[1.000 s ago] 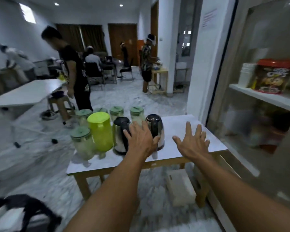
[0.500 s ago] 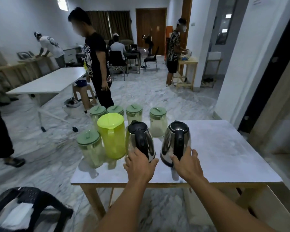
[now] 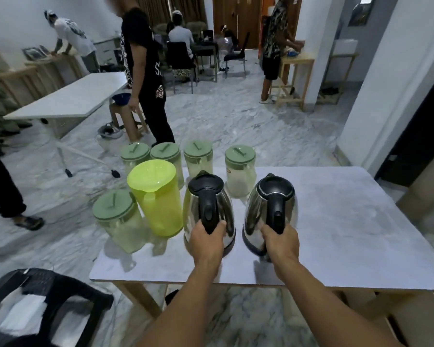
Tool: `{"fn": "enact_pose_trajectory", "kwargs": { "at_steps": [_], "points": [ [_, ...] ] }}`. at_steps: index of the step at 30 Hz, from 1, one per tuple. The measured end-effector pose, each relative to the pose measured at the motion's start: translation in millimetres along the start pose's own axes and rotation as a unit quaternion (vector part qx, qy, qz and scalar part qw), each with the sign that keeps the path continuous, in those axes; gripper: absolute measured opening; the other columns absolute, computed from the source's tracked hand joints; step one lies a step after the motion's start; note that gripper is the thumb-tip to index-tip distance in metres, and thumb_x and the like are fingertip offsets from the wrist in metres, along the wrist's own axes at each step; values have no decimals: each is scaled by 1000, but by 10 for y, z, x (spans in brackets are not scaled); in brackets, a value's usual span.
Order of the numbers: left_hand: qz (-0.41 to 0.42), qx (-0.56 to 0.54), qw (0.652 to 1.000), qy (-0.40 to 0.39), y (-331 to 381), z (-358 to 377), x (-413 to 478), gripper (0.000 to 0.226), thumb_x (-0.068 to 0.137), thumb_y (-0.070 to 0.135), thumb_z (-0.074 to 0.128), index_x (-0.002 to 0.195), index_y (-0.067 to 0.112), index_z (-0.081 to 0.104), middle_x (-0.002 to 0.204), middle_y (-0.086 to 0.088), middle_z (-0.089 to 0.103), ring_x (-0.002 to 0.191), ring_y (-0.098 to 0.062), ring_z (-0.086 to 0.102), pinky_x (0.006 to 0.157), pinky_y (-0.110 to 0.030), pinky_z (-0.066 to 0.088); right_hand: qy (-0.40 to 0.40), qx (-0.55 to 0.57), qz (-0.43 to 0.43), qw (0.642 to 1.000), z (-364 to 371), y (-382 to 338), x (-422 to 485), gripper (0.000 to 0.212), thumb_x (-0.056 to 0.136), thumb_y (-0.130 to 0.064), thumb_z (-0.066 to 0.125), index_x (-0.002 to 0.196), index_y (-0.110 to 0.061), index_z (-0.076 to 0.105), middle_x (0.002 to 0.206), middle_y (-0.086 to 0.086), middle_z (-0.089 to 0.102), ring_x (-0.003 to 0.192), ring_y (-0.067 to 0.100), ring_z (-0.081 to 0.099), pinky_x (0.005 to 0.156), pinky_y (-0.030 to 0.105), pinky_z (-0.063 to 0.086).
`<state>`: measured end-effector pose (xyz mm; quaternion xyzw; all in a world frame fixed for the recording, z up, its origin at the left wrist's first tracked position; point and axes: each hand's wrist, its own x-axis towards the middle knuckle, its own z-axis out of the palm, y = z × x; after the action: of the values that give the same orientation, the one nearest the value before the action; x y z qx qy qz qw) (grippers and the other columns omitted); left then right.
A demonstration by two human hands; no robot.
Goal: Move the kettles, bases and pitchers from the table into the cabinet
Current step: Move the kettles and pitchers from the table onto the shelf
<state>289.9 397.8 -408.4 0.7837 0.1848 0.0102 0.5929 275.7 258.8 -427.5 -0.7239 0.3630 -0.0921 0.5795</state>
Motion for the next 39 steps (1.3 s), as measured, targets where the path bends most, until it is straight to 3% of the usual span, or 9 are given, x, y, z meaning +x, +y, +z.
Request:
{"fn": "enact_pose_trajectory", "kwargs": {
  "at_steps": [5,9,12,16,20,26,31,35,39],
  "points": [
    [48,8,998,-29,241,-158,-138,14,82,31,70,85,18,66,79,-3,69,79,-27,65,75,-39,55,35,17,-11,999,-218,-181,-198,19,81,-20,65,97,-9,64,79,8,63,81,33,60,74,40,49],
    [133,18,988,-82,674,-327,-395,17,85,28,66,70,19,61,67,2,62,64,-17,57,58,-27,44,90,50,-60,993,-629,-480,-608,18,85,-17,64,100,-8,65,86,11,63,82,32,58,71,33,43],
    [192,1,972,-134,995,-425,-683,16,87,29,66,74,19,64,64,5,61,64,-18,55,52,-21,37,154,79,-93,981,-1016,-711,-1046,13,86,-15,63,98,-10,64,85,10,63,81,30,57,71,32,43],
    [240,-46,953,-180,1323,-470,-1217,24,85,34,64,86,11,71,77,-4,69,73,-24,61,63,-25,40,263,69,-117,955,-1528,-869,-1585,6,78,-21,61,79,-15,61,69,5,59,74,32,60,66,35,49],
    [276,-68,927,-243,1653,-463,-1872,25,84,36,61,74,15,68,65,3,62,62,-15,55,63,-26,39,379,54,-118,916,-2160,-987,-2170,13,73,-26,61,69,-13,62,64,1,63,69,29,65,67,35,56],
    [325,-117,869,-355,2055,-176,-3000,35,76,44,61,85,12,74,79,-6,72,76,-26,68,69,-33,56,543,49,-93,833,-3247,-922,-3052,15,74,-28,62,71,-14,68,70,5,67,72,32,64,65,33,52],
    [311,-165,816,-459,2257,176,-4023,41,57,51,59,68,13,70,66,-11,72,67,-35,72,62,-52,60,626,46,-76,775,-4055,-705,-3635,17,71,-29,62,60,-19,55,68,4,63,70,30,62,65,37,53],
    [337,-169,767,-519,2386,333,-4848,31,63,44,60,58,14,66,60,-9,69,62,-33,70,61,-49,61,672,41,-89,734,-4708,-576,-3961,20,73,-23,61,56,-19,50,55,-1,51,55,22,52,52,30,43],
    [334,-193,741,-551,2509,690,-5567,25,65,39,61,57,16,64,57,-7,67,61,-32,71,59,-49,60,714,33,-100,692,-5445,-460,-4160,21,77,-23,62,58,-18,56,55,-2,54,53,19,53,52,26,40]
  ]
}}
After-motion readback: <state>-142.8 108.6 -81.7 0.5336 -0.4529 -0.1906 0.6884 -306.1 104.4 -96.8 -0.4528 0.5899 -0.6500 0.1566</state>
